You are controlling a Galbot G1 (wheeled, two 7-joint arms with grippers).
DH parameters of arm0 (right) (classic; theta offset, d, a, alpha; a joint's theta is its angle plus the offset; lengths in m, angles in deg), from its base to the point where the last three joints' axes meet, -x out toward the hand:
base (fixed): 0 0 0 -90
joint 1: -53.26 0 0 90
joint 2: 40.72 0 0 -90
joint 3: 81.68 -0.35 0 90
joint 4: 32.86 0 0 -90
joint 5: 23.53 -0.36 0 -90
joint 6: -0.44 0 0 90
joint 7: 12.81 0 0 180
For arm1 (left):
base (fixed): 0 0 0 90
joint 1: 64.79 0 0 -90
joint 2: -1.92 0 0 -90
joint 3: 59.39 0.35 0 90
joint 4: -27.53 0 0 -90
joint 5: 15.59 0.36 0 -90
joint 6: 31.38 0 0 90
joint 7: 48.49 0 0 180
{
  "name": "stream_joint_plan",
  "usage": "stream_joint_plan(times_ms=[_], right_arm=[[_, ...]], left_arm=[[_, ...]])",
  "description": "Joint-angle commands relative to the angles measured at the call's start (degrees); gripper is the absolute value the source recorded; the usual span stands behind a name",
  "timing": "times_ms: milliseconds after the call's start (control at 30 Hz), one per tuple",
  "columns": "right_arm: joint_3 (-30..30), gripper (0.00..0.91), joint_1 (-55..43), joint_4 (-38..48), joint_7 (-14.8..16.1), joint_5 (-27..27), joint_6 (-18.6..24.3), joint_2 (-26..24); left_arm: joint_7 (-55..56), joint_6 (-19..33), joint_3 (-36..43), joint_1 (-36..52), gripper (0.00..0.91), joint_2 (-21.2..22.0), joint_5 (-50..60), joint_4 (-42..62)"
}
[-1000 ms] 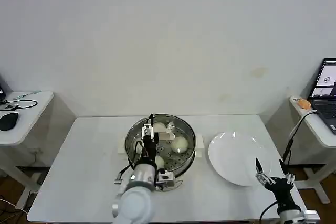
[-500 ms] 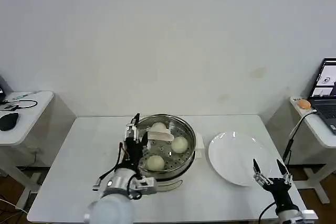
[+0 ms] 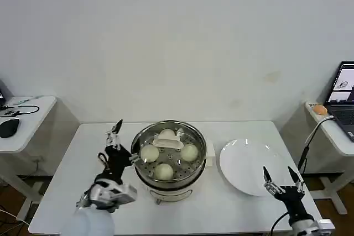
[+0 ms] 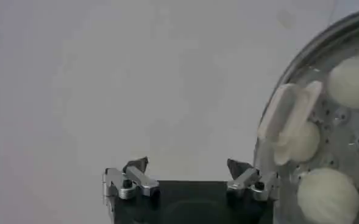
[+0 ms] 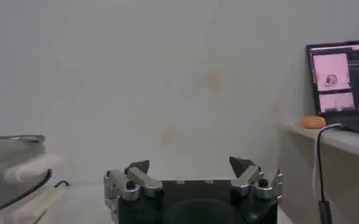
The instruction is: Take steamed baozi put them in steamer then cover it.
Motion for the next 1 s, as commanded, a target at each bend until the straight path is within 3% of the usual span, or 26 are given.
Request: stream_joint_plan(times_ms=[33,167,567,633,733,1000], right_arm=[[4.6,0.907,2.3,-6.2,-5.4,-0.4,-7.0,-5.9],[5.4,0.907,1.7,-6.0,-6.6,1.2,-8.9,-6.9],[7.6,0.907,1.4,-3.2,-9.2,1.9,-7.7,-7.1],[7.2,0.907,1.4,-3.1,-9.1,3.2,-8.9,-7.1],[7.8,0.907,1.8,-4.0,-9.9,0.7,-10.8,-7.5],[7.9,0.907,1.8,-4.2,-9.2,2.1,-11.6,-8.2]], left_arm=[[4.7,8.1,-16.6,-10.1,0.907,2.7,-34.7,4.6],[3.1,8.6,-19.2,-13.2,0.907,4.0,-38.1,5.8],[3.7,11.9,-22.8,-20.2,0.907,6.2,-41.2,6.3],[3.8,12.5,-22.9,-21.0,0.907,6.6,-41.2,6.3],[3.8,13.0,-22.9,-22.2,0.907,7.2,-41.1,6.2],[4.0,13.1,-22.1,-23.3,0.907,7.7,-41.1,5.8]])
